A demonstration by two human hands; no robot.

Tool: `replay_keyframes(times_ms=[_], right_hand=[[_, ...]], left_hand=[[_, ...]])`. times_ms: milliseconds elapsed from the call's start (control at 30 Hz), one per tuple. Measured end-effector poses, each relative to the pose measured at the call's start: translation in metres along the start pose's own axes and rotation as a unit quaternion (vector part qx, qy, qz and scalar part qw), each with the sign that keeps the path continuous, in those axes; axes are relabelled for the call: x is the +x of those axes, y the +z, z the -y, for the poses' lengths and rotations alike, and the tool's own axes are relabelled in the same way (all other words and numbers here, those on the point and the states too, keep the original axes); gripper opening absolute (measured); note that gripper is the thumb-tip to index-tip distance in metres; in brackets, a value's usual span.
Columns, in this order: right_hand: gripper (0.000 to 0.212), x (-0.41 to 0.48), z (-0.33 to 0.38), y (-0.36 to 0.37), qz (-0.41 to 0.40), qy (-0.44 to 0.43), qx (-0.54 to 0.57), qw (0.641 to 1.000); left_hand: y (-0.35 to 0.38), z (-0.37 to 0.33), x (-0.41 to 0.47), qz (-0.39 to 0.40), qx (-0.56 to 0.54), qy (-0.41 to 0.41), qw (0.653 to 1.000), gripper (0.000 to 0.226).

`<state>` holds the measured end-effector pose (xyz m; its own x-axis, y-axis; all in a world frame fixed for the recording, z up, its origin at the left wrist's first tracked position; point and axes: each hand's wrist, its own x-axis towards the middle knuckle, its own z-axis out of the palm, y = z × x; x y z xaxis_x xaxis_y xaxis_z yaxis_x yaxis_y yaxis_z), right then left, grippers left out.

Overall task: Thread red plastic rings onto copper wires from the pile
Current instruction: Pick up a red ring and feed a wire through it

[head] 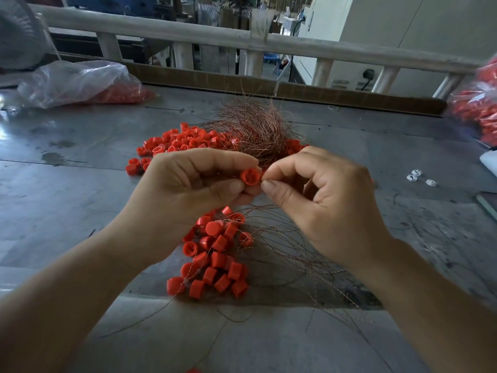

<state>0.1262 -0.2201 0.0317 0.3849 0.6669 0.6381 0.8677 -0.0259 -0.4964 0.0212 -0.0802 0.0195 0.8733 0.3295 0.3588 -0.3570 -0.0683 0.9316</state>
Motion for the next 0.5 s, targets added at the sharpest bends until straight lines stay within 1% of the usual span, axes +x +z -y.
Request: replay_keyframes(times_ms=[333, 500], right_hand=[[0.005, 0.0008, -0.0006, -0.0012, 0.009, 0.021, 0.024, 0.999], [0.006, 0.0002, 0.0, -0.0006, 0.01, 0.024, 0.029, 0.999]], left_hand=[[-0.0025, -0.0001, 0.0007, 0.021, -0.006, 0.005, 1.0, 0.026], [-0.0034, 0.0014, -0.0001, 0.024, -0.012, 0.004, 1.0, 0.028]])
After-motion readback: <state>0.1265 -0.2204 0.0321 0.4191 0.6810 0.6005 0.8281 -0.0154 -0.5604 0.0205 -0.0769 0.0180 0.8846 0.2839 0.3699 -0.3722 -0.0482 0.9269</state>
